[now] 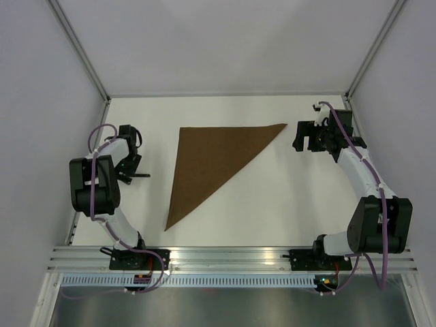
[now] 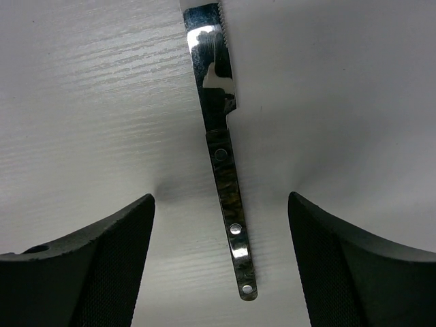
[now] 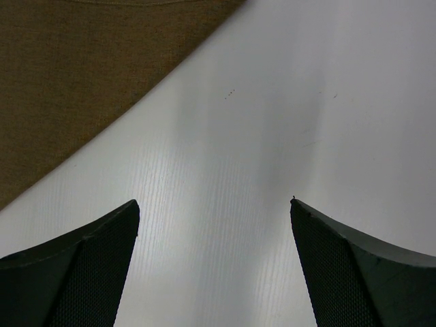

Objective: Fold the napkin, place the utensils inside, and roll it up
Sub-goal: Grab a utensil with the left arm

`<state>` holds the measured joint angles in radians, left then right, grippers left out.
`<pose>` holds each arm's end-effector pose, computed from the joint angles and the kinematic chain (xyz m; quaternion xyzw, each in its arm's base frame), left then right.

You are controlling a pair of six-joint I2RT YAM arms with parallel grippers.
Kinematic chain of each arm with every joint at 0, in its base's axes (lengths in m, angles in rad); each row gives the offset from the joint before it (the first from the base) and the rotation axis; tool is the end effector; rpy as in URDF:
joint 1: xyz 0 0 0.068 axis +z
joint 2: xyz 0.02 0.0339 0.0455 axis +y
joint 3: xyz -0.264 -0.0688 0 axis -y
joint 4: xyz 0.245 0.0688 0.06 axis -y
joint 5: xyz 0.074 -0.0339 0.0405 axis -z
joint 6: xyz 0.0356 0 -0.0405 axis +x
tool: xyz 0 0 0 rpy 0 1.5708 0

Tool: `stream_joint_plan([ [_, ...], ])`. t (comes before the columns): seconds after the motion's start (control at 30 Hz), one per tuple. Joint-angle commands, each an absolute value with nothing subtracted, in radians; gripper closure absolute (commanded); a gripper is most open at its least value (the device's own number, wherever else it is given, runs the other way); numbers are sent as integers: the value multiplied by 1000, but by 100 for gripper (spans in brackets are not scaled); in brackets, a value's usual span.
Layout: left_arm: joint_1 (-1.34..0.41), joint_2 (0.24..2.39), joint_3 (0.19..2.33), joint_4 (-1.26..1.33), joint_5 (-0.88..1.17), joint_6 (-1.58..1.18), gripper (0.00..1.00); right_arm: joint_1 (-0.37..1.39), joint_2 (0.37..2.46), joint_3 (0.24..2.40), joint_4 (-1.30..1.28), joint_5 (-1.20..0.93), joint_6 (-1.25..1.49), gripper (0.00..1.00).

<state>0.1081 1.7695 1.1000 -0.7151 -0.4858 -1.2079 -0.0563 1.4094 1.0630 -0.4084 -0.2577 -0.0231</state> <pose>0.3173 0.0512 0.1636 -0.6087 0.7510 0.1570 0.2021 0.3074 -0.0082 0.2730 -0.0359 0.9110 0.1022 0.3979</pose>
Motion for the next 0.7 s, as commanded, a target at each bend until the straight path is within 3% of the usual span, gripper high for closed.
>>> stream_joint_plan([
  [0.0, 139, 1801, 1144, -724, -445, -1171, 16, -55, 1424, 1108, -425, -261, -21, 4],
  [0.07, 146, 1818, 1147, -724, -442, -1160, 13, -55, 1425, 1109, -426, -262, -21, 4],
  [0.2, 156, 1839, 1144, -726, -433, -1141, 21, -54, 1425, 1111, -425, -259, -21, 4],
  [0.3, 158, 1838, 1141, -729, -430, -1134, 44, -52, 1425, 1111, -425, -259, -23, 4],
  [0.33, 160, 1841, 1140, -729, -428, -1132, 59, -52, 1427, 1109, -426, -259, -23, 4],
  [0.4, 164, 1847, 1140, -735, -416, -1126, 72, -51, 1428, 1109, -428, -259, -21, 5],
  [0.43, 164, 1848, 1140, -735, -413, -1123, 87, -52, 1428, 1109, -428, -261, -23, 4],
  [0.47, 166, 1855, 1140, -735, -402, -1120, 95, -51, 1427, 1109, -428, -261, -23, 5],
  [0.67, 163, 1816, 1181, -720, -382, -982, 98, -51, 1430, 1108, -428, -264, -21, 5],
])
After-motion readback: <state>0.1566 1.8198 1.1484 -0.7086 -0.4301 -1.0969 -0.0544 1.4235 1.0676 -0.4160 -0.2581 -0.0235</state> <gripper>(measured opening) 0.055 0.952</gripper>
